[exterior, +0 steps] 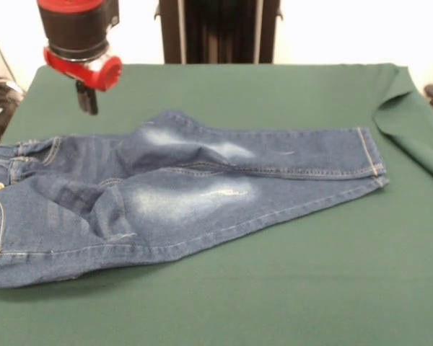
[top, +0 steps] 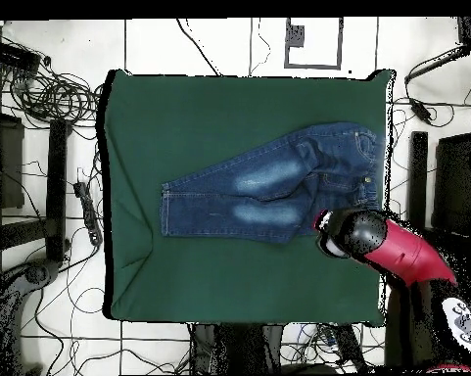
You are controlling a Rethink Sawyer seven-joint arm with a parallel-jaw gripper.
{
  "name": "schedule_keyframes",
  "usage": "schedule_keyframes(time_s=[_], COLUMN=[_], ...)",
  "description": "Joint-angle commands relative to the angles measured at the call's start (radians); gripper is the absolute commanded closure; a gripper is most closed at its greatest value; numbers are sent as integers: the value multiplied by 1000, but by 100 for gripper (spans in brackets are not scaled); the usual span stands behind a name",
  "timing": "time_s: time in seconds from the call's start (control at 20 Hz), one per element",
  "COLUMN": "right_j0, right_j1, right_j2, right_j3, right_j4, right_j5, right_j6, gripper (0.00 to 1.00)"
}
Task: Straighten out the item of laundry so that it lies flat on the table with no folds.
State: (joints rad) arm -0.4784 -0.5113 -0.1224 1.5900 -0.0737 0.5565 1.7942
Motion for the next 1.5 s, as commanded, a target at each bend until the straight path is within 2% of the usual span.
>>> schedule_keyframes(time_s=[0.05, 0.3, 0.4, 0.6, 0.8, 0.9, 1.15, 1.5], right_j0=[22, 13, 11, -17, -38, -51, -67, -77], right_j1=[65, 100, 114, 133, 175, 188, 212, 235], right_j2=[97, 105, 104, 125, 129, 140, 152, 159], right_j3=[-143, -216, -224, -188, -175, -148, -123, -146], right_j4=[46, 25, 7, -11, -42, -51, -57, -57], right_j5=[156, 218, 195, 109, 82, 1, -19, -11], right_j6=[79, 41, 30, 9, -24, -12, 1, -9], gripper=[100, 100, 100, 100, 100, 100, 100, 100])
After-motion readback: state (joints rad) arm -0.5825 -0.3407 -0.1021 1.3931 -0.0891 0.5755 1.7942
